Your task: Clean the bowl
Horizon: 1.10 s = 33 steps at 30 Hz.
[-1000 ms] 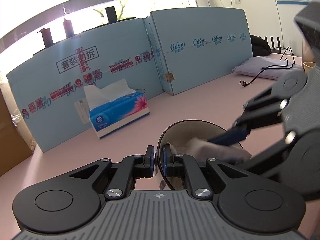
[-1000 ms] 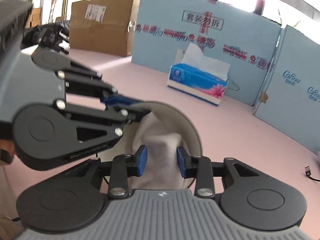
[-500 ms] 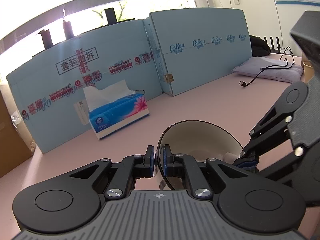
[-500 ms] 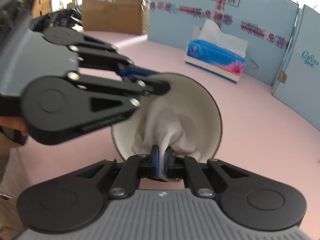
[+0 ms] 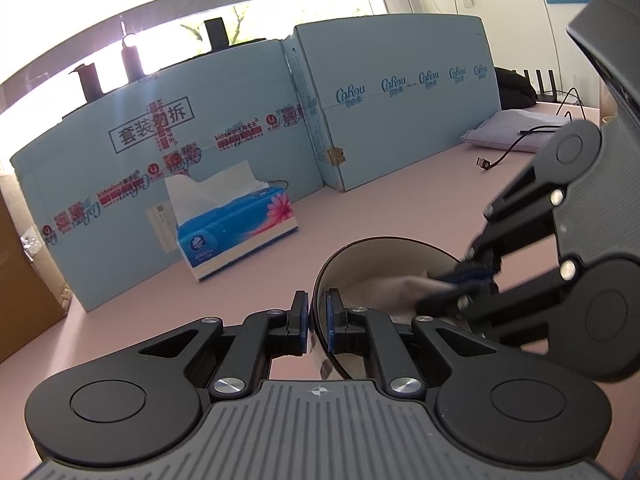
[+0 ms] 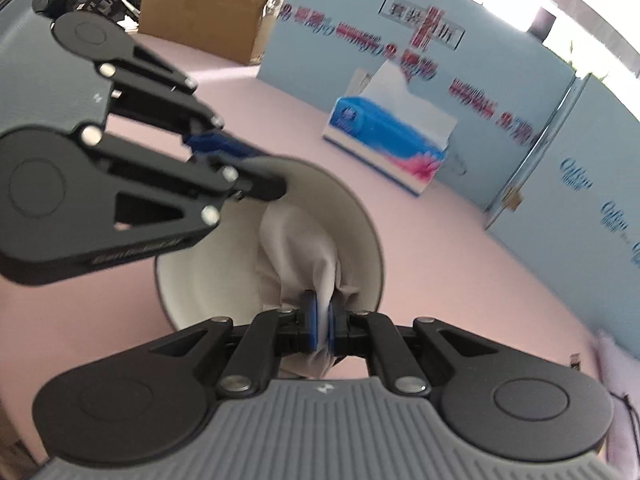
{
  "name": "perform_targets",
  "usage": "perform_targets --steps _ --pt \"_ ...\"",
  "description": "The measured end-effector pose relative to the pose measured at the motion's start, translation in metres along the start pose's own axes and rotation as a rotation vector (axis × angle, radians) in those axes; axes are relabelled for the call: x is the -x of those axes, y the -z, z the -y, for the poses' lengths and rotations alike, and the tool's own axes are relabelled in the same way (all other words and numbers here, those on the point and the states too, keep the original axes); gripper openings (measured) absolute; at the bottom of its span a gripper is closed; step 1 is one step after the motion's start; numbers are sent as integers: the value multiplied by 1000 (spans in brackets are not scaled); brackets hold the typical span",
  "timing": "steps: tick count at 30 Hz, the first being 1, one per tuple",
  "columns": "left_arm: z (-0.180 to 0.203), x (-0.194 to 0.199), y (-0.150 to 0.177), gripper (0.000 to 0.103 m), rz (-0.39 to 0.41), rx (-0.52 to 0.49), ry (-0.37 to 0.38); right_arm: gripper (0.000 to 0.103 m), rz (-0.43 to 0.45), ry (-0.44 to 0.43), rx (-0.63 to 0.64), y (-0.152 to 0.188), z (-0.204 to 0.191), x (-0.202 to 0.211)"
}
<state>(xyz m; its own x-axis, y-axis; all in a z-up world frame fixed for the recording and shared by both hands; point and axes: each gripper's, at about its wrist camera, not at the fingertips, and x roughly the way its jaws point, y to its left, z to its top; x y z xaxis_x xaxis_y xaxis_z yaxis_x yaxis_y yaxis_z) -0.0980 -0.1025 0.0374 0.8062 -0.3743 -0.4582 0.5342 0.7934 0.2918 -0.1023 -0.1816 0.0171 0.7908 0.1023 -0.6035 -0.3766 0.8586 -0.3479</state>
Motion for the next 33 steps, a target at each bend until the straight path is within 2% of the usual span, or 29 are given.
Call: perform_targets --steps 9,19,25,27,33 --pt "-1 -1 -1 11 3 6 2 5 104 17 -10 -12 3 8" --pt "-3 -4 -2 12 5 24 10 5 10 -24 -50 2 7 -3" --pt "-6 3 -1 21 11 139 4 5 -8 -41 -141 8 12 -8" --pt "-5 6 1 31 3 176 -5 5 0 -41 -169 10 12 -8" --pt "3 13 6 33 -56 248 -14 5 26 -34 -204 13 6 -5"
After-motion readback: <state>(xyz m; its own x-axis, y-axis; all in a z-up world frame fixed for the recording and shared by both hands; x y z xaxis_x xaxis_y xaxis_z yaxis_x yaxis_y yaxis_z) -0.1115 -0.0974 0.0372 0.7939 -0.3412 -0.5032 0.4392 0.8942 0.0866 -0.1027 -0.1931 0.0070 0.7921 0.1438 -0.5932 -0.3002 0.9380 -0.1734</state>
